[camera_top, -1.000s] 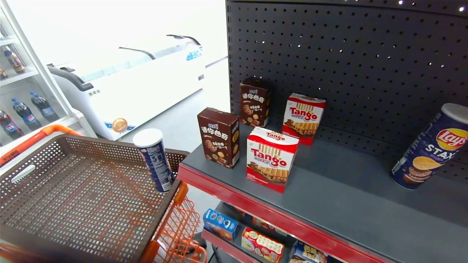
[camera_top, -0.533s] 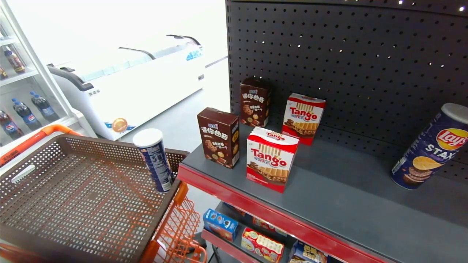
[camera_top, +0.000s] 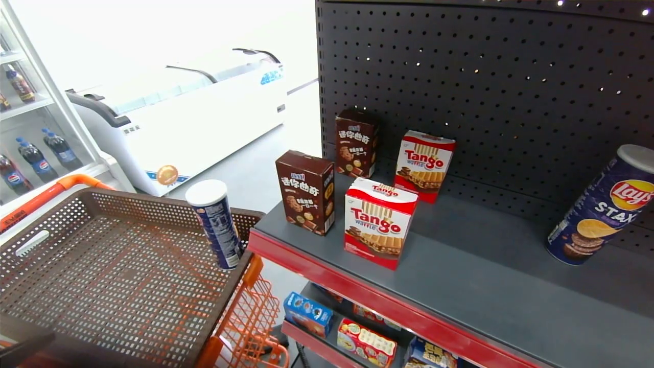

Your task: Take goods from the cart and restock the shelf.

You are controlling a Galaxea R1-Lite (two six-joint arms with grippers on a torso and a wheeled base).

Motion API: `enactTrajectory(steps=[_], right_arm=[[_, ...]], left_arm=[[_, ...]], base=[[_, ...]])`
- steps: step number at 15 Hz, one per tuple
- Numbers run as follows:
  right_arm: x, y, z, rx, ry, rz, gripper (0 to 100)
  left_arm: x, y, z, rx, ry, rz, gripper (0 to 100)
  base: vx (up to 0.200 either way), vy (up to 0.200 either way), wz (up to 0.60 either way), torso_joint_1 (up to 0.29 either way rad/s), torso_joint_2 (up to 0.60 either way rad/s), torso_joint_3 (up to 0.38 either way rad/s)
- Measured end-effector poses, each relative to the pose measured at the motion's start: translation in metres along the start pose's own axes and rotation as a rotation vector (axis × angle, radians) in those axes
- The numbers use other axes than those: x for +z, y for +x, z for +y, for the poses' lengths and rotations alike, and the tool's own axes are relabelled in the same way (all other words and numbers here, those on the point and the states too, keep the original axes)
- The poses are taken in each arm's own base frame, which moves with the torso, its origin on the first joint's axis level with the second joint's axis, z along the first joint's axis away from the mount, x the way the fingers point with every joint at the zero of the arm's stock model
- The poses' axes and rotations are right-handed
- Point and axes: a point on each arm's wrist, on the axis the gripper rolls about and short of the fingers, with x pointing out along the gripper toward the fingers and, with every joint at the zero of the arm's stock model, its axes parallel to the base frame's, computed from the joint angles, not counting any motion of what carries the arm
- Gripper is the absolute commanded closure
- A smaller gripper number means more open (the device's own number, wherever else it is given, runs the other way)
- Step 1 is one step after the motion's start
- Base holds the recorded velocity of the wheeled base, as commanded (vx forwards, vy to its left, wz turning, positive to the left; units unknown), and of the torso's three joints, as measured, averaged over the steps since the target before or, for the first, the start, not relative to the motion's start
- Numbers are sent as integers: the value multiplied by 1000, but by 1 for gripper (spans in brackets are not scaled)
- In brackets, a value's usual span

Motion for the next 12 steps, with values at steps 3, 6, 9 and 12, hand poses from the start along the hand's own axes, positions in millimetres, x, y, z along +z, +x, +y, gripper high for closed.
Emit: enactTrajectory(steps=[3, 6, 9, 12], right_arm=[[0, 0, 0, 0, 0, 0, 0], [0, 0, 0, 0, 0, 0, 0], [0, 0, 0, 0, 0, 0, 0], [0, 0, 0, 0, 0, 0, 0]], left_arm=[[13, 26, 7, 54, -18, 38, 0], [25, 62, 16, 83, -30, 63, 0], [39, 106, 21, 77, -23, 4, 0], [47, 151, 23, 59, -8, -51, 0]], base=[[0, 0, 0, 0, 0, 0], [0, 0, 0, 0, 0, 0], [0, 0, 0, 0, 0, 0], [0, 0, 0, 0, 0, 0]])
